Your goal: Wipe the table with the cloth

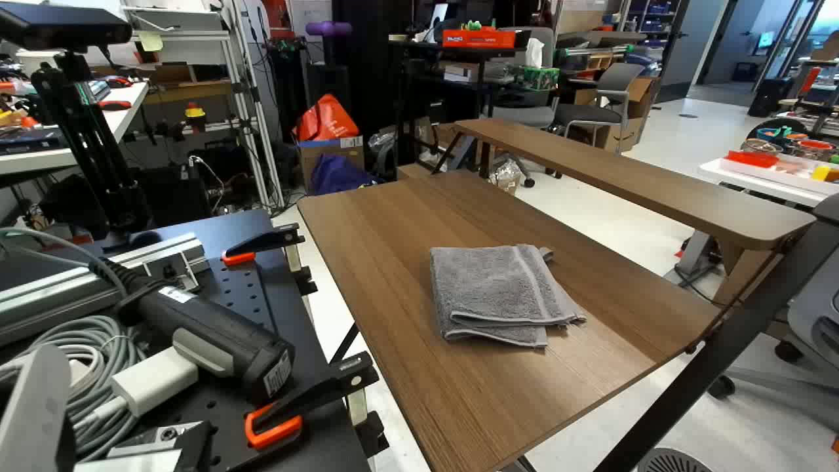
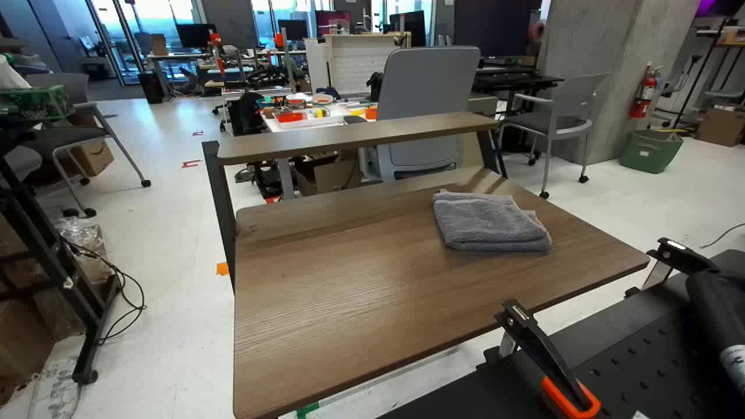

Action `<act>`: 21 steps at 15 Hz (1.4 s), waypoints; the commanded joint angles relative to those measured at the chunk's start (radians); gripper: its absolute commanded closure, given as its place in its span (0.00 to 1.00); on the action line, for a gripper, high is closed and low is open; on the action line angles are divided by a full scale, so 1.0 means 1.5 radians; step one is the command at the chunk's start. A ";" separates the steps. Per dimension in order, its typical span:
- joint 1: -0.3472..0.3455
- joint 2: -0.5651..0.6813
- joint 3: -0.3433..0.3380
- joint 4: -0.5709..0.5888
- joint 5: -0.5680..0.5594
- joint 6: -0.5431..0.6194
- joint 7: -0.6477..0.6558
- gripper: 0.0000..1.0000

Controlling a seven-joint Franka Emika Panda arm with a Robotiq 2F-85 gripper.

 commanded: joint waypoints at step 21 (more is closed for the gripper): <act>-0.106 0.567 0.229 0.245 0.033 0.272 0.199 0.00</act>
